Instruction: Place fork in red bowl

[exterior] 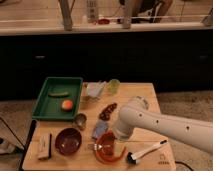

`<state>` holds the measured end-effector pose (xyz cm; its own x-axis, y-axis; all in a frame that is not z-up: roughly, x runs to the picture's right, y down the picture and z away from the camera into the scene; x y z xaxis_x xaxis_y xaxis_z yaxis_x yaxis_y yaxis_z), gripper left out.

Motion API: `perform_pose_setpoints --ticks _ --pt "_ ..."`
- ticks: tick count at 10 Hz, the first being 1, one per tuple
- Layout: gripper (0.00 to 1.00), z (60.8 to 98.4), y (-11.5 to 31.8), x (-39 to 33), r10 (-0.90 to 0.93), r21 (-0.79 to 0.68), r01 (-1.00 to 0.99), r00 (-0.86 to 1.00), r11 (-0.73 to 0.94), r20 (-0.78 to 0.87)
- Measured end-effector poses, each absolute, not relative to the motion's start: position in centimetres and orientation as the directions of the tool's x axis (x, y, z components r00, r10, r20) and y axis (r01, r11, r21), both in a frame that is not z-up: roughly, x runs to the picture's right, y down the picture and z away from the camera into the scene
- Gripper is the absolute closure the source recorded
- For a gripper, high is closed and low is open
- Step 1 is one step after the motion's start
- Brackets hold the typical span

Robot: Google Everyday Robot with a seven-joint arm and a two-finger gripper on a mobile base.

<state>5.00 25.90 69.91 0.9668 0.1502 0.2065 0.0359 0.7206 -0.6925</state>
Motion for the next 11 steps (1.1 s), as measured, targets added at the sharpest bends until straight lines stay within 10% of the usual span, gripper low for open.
perform_pose_setpoints --ticks 11 --pt "0.20 69.79 26.19 5.09 0.138 -0.698 0.052 0.967 0.714 0.213"
